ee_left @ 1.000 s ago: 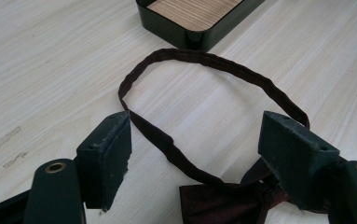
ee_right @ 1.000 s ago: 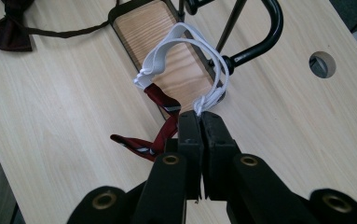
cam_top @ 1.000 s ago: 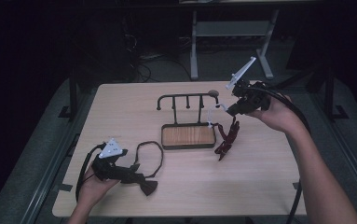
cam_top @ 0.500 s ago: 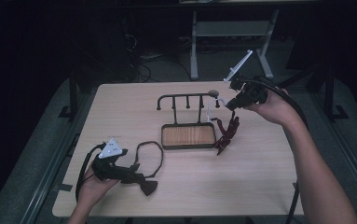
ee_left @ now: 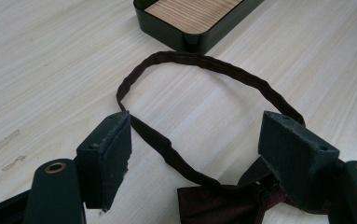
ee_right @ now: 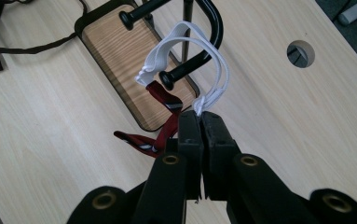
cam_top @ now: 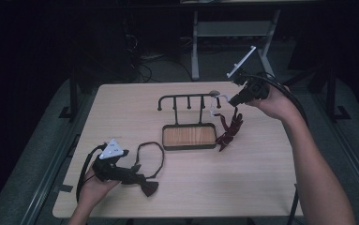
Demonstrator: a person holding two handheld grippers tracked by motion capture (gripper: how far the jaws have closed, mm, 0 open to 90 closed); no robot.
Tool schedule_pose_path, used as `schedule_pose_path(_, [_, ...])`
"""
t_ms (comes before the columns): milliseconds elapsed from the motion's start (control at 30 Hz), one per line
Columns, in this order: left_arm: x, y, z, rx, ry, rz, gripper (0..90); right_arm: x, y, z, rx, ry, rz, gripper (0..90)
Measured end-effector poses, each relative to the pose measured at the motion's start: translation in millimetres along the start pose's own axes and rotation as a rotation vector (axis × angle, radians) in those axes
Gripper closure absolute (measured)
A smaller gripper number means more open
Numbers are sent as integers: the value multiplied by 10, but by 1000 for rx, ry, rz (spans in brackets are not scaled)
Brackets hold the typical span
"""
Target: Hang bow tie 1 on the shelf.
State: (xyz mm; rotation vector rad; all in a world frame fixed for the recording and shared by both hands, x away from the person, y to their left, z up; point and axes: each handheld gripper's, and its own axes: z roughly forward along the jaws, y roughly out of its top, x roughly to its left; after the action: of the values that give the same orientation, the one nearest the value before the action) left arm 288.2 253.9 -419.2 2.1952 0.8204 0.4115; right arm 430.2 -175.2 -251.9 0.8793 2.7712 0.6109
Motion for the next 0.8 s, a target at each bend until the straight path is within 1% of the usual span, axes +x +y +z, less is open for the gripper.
schedule_pose_path(233, [-6,0,11,2,-2,0,262,-55,-23,47,3,2,16,872])
schedule_pose_path(300, [-7,1,12,7,-3,5,261,-65,-34,57,3,3,19,871])
schedule_pose_path(400, [-11,2,12,3,-3,2,262,-74,-49,68,-1,8,27,871])
schedule_pose_path(500, [-9,2,10,4,-1,1,262,-79,-54,82,6,8,27,871])
schedule_pose_path(667, [-7,2,11,6,-2,5,261,-81,-53,95,0,12,26,867])
schedule_pose_path(700, [-14,0,15,-2,-3,-6,261,-84,-55,100,-3,13,29,864])
schedule_pose_path(800, [-12,-1,14,-3,-2,-7,261,-85,-66,123,1,21,27,854])
